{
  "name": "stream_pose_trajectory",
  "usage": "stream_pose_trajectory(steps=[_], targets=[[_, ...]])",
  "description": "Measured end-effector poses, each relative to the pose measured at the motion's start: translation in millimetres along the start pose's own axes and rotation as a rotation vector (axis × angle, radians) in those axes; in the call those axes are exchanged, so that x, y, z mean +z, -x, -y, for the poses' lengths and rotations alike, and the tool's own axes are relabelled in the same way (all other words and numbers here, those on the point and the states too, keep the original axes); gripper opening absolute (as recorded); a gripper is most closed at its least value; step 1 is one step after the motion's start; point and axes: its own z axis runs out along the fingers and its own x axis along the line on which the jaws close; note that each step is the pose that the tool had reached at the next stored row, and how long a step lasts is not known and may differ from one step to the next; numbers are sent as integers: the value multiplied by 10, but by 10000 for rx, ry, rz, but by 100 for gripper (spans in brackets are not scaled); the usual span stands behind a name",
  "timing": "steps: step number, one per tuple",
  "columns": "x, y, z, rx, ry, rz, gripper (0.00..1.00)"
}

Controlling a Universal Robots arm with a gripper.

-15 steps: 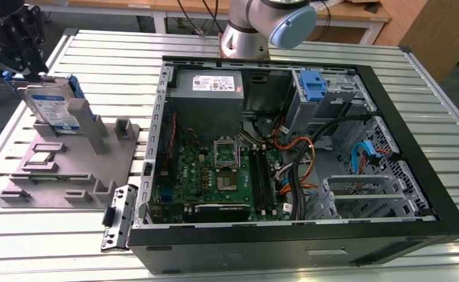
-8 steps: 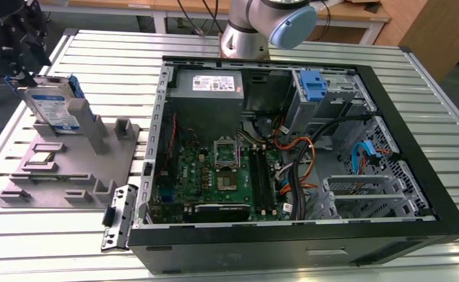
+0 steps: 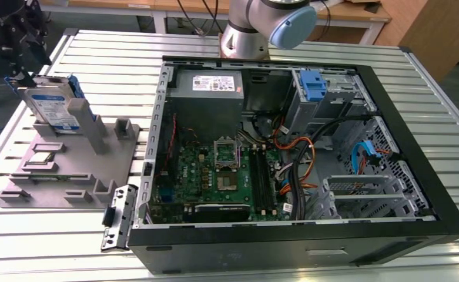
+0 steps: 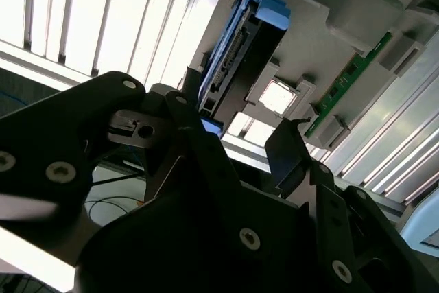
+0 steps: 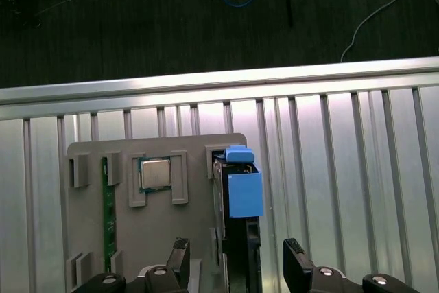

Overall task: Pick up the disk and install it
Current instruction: 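Pick up the disk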

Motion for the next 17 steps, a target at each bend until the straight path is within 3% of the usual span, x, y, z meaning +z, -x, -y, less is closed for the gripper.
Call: stream_pose_trajectory(steps=[17], targets=[[267, -12, 14, -1, 2, 25, 65]])
